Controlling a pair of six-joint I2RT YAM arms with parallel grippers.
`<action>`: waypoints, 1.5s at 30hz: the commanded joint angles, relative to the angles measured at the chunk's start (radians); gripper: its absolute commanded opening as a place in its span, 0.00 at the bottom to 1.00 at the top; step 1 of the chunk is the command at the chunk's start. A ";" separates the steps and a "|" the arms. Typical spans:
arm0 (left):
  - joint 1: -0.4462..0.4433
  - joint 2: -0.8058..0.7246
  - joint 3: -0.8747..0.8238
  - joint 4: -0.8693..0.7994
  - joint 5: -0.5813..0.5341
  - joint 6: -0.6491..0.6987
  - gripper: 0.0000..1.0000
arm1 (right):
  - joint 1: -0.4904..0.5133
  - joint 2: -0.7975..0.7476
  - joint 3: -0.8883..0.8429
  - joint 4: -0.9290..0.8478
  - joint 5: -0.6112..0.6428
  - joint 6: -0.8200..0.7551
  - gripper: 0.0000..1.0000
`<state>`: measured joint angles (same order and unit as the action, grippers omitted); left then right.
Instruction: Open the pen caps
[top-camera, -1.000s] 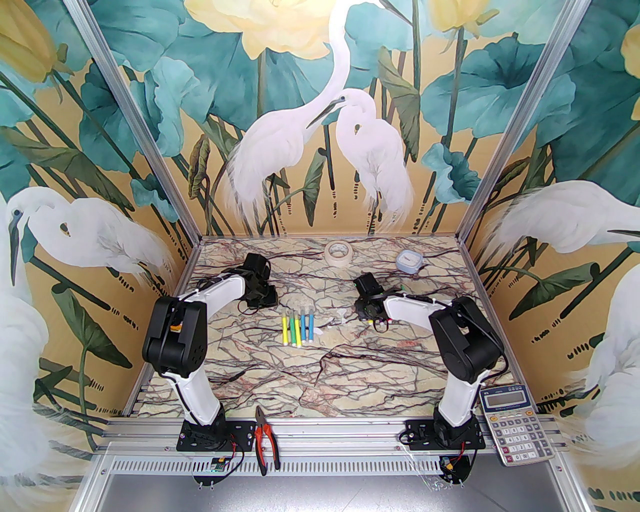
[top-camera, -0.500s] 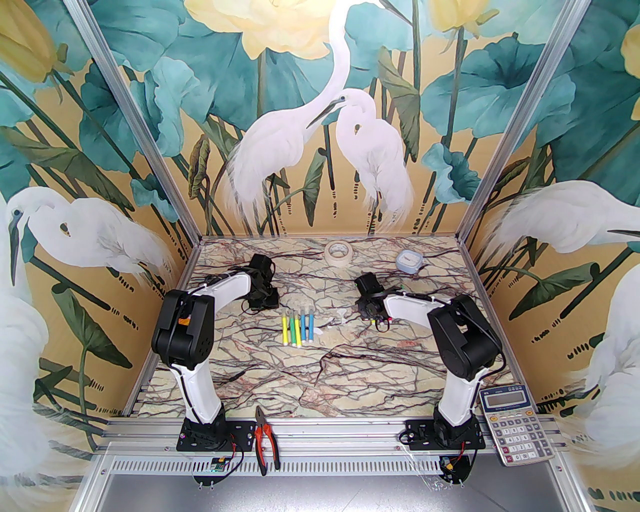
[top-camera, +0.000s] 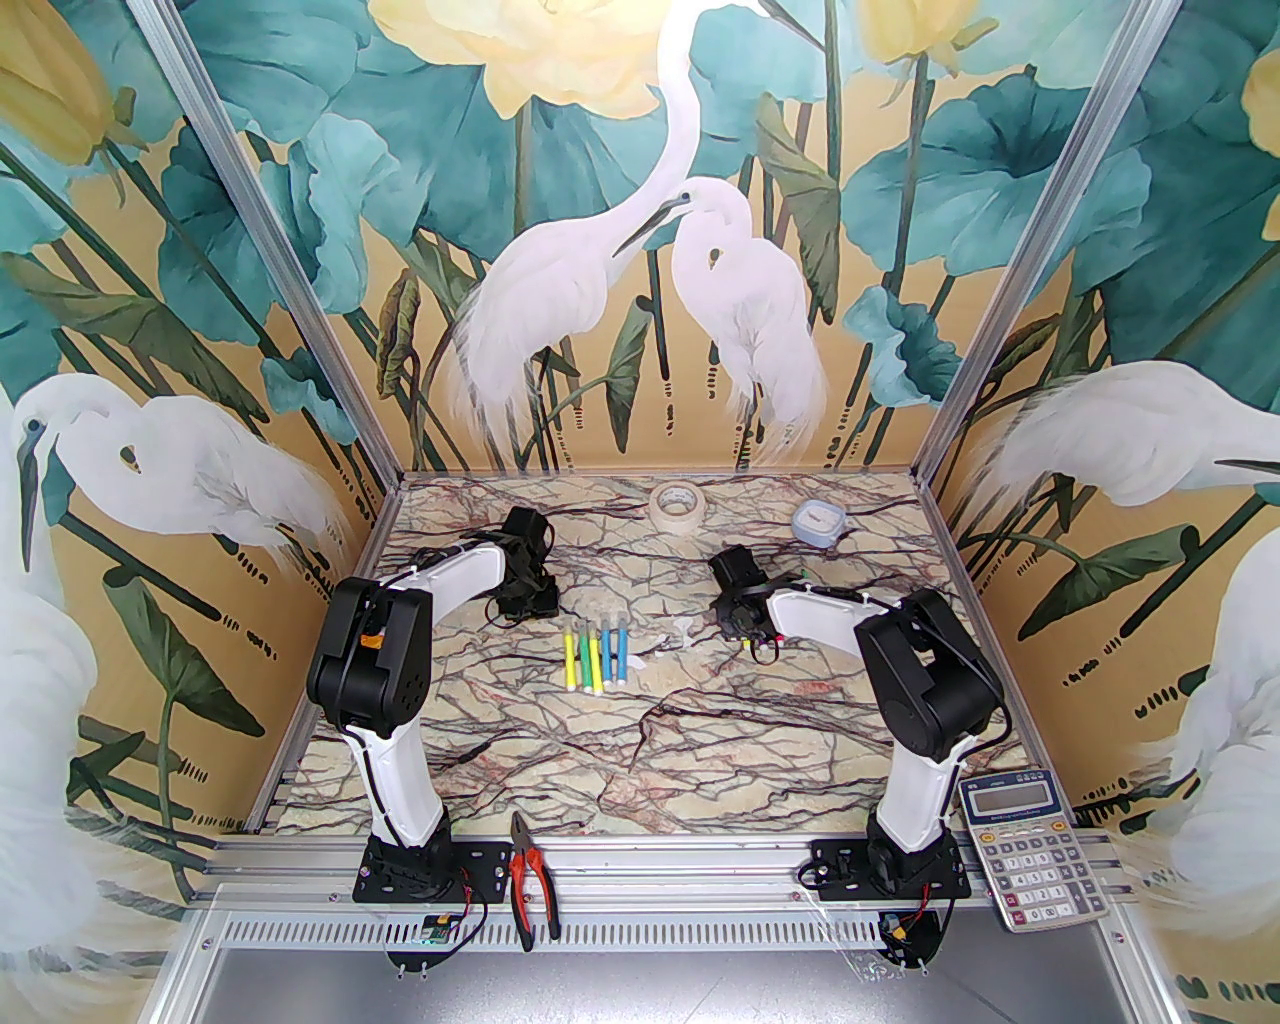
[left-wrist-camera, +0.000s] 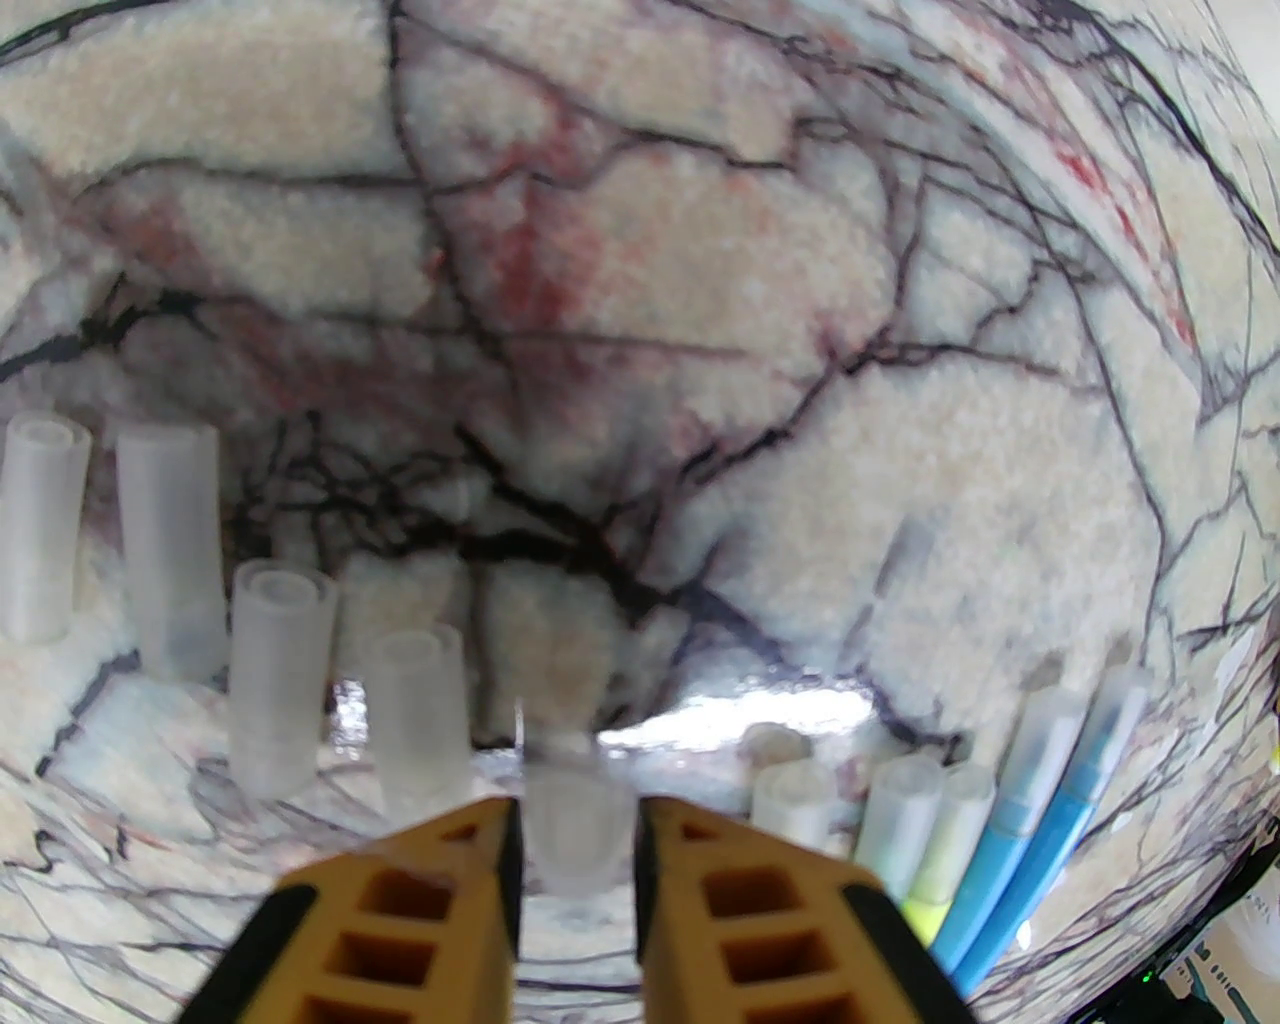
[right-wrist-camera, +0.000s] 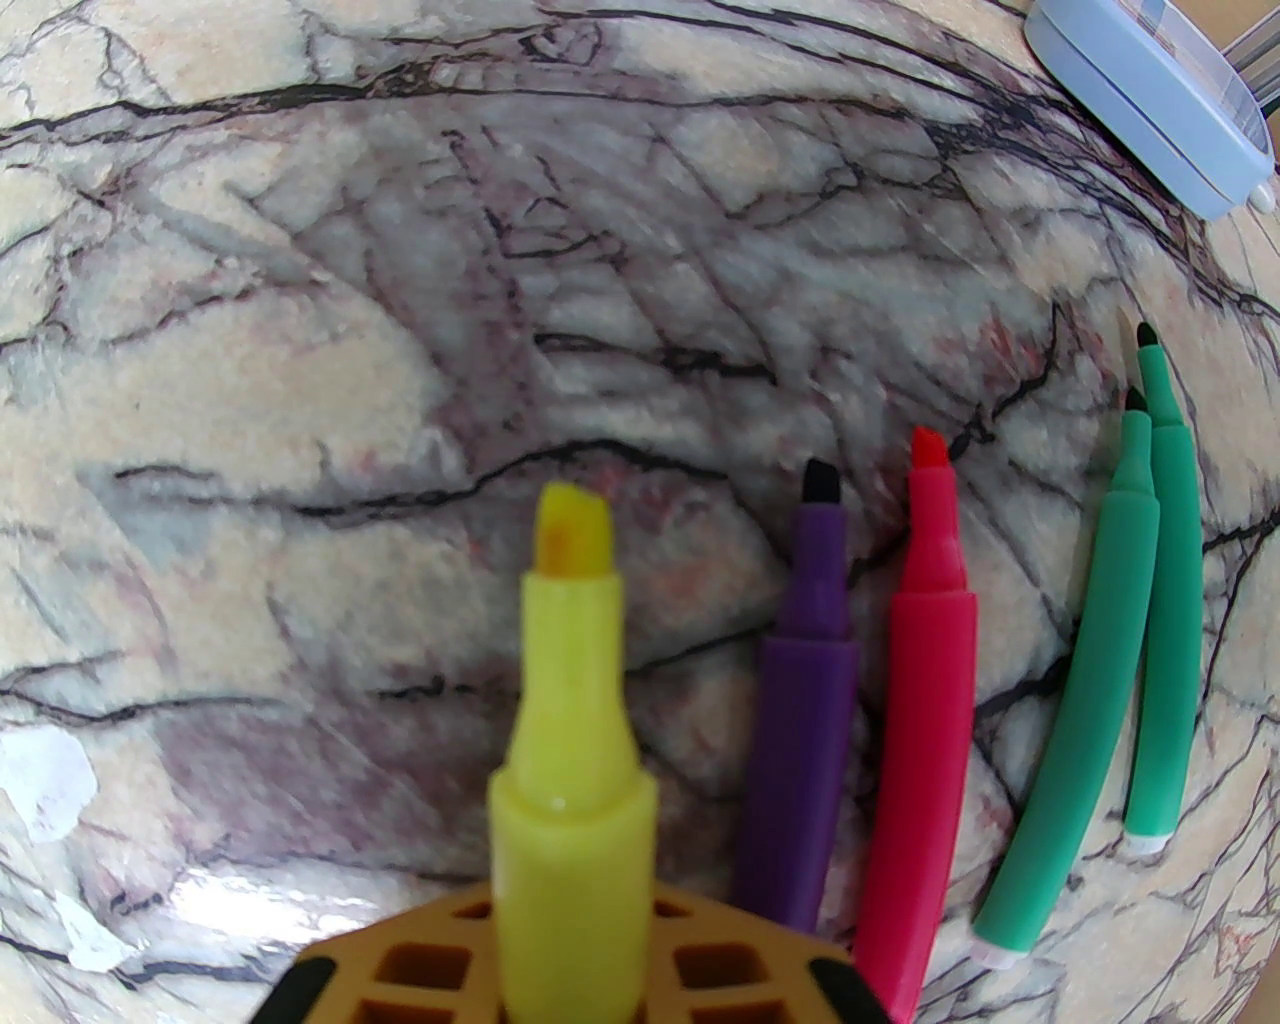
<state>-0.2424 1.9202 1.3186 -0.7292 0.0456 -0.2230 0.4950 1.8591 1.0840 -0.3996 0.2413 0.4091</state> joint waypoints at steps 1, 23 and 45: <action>-0.008 0.025 0.022 -0.031 -0.020 0.015 0.28 | -0.004 0.005 0.025 -0.024 0.024 0.014 0.24; -0.046 -0.108 -0.115 0.041 0.263 0.065 0.29 | 0.005 -0.107 0.004 0.026 -0.074 -0.019 0.37; -0.057 -0.150 -0.184 0.042 0.269 0.058 0.36 | 0.039 -0.094 0.031 0.034 -0.102 -0.036 0.39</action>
<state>-0.2893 1.8061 1.1530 -0.6903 0.3241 -0.1646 0.5262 1.7844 1.0904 -0.3775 0.1516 0.3882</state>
